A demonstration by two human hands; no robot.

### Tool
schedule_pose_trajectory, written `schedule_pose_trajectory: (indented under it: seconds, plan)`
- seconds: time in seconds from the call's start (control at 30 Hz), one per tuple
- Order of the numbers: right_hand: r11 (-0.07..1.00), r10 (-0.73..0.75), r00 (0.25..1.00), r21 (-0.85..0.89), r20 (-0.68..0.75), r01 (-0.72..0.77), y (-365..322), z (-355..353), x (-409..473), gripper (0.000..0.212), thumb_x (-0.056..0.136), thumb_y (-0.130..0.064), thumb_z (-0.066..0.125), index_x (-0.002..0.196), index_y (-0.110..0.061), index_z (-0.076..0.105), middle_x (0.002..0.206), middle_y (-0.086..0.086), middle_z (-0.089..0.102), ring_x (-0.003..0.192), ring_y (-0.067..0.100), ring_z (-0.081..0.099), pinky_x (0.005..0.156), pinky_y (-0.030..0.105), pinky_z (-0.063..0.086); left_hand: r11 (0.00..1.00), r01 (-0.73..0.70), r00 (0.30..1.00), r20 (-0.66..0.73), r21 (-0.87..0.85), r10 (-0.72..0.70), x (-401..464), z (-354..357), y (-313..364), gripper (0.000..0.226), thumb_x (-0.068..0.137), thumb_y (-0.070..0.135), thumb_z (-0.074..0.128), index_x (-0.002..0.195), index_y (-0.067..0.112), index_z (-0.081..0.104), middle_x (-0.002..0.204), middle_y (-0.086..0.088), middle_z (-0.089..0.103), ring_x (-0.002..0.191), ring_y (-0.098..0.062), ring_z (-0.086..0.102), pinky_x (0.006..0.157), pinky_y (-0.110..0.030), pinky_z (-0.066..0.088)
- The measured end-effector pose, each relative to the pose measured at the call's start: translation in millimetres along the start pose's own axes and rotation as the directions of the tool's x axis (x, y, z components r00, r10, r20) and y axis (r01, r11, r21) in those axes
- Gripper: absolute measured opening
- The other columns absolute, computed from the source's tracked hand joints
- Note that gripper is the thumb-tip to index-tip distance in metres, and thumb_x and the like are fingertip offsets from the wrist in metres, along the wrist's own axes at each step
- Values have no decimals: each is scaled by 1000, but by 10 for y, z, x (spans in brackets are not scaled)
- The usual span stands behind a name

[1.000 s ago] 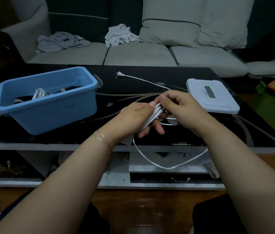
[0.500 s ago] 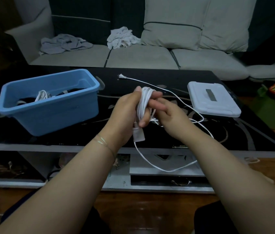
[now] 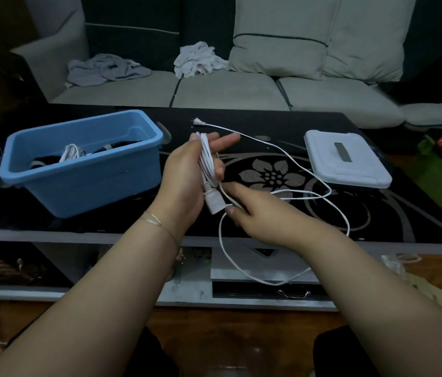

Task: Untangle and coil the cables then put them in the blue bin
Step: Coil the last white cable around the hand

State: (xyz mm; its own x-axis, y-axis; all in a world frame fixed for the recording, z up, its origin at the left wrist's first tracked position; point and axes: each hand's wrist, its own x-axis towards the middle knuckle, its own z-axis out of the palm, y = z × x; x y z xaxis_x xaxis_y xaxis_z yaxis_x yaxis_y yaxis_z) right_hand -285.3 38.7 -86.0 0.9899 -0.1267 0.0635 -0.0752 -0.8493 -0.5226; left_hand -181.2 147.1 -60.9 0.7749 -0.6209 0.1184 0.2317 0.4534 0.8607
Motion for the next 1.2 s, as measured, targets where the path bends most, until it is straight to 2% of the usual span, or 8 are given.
schedule_pose_trajectory:
  seconds: [0.1,0.3,0.6,0.77,0.9,0.97,1.1,1.2]
  plan:
    - [1000,-1,1000,-13,29,1,-9,8,-23,39,99,-29,43,136,-40,37,87,-9,52,82,16,53,75,32,45,999,27,999,-48,31,-25,7,-3,4,35,107,27,27,120,0,45,106,-7,74,46,-7,47,48,-16,44]
    - [971,-81,987,-234,-137,47,-82,-1,-29,21,98,-38,42,101,-23,55,73,-8,48,72,20,48,58,33,33,924,-61,995,-51,378,87,-69,106,-59,27,107,26,27,114,9,47,103,1,73,48,-8,54,55,-22,48]
    - [994,-58,995,89,-76,65,-102,-32,-55,13,95,-36,48,96,-28,59,72,-16,57,59,1,48,57,27,37,588,-293,948,150,754,281,-102,100,-121,14,105,31,28,101,32,42,107,9,68,70,-9,69,68,-29,55]
    - [989,-44,985,131,-168,66,-83,-186,-94,16,94,-32,51,79,-35,57,75,-24,62,71,-2,58,66,34,47,537,-222,970,240,814,38,-108,65,-89,64,90,67,16,107,26,61,97,9,69,94,-13,67,86,-33,51]
    - [998,46,939,56,-342,-29,-33,-306,-124,29,76,-50,49,74,-23,59,70,-8,63,71,12,59,68,41,51,398,-302,942,336,866,-16,-208,168,-92,62,88,72,9,65,49,61,49,13,59,44,-3,55,51,-26,39]
    - [995,98,905,56,-414,-83,-2,-377,-127,32,71,-52,54,63,-21,50,58,-8,55,61,13,53,62,38,47,402,-314,938,346,860,-7,-219,194,-86,62,87,69,15,57,38,59,46,21,55,42,3,50,49,-25,34]
    - [919,147,926,394,-348,3,63,-468,-117,35,86,-41,63,63,-20,50,46,-14,50,44,-1,43,46,16,37,426,-310,935,355,850,-27,-232,224,-97,54,93,60,24,72,25,60,42,27,50,40,10,47,41,-9,28]
    - [823,145,945,566,-292,48,112,-497,-119,31,91,-40,58,68,-19,53,48,-12,45,43,2,37,44,16,31,565,-250,943,329,786,-41,-225,217,-115,58,100,49,30,77,9,64,38,12,42,34,-1,38,41,-20,31]
